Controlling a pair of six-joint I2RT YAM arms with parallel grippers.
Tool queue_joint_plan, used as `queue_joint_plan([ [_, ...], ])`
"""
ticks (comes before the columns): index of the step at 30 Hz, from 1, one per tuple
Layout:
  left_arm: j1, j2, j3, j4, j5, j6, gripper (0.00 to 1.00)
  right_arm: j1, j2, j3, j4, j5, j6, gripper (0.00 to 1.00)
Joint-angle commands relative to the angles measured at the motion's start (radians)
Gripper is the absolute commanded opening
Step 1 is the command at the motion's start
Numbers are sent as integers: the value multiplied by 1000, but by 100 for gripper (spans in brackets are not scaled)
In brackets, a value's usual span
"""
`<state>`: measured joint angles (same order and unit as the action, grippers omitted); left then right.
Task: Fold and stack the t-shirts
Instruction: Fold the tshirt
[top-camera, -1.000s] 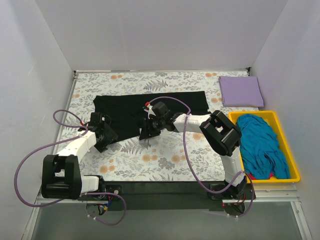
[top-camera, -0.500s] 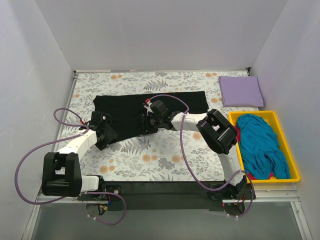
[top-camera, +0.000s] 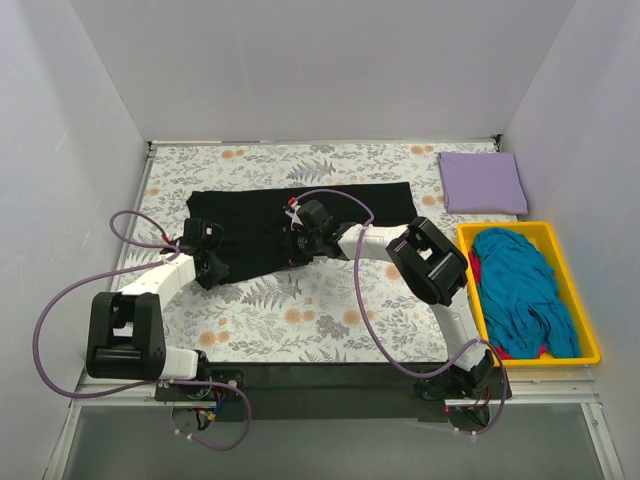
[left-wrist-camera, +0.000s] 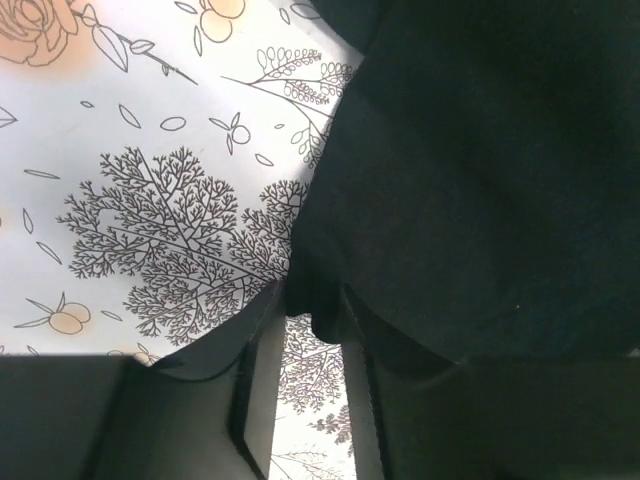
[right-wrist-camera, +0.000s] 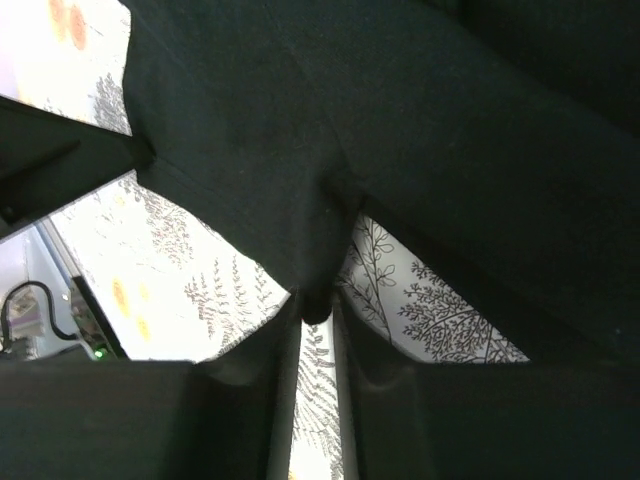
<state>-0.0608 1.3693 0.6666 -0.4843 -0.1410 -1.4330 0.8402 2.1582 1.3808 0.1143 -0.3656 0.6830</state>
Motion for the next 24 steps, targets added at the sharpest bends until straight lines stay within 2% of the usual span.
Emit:
queue_joint_plan([
  [1,0,42,-2,12,14,14,18,7,22,38,1,5,-10,14],
  [3,1,37,11,6,5,16,0,5,19,43,1,7,-14,3],
  [7,1,-18,59,6,-8,23,0,-6,2,63,-2,-3,-13,1],
  [12,1,20,184,3,-20,48,0,-35,-12,107,-1,-19,-8,1],
  [24,1,324,537,125,-25,88,0,-144,118,323,8,-67,29,1],
])
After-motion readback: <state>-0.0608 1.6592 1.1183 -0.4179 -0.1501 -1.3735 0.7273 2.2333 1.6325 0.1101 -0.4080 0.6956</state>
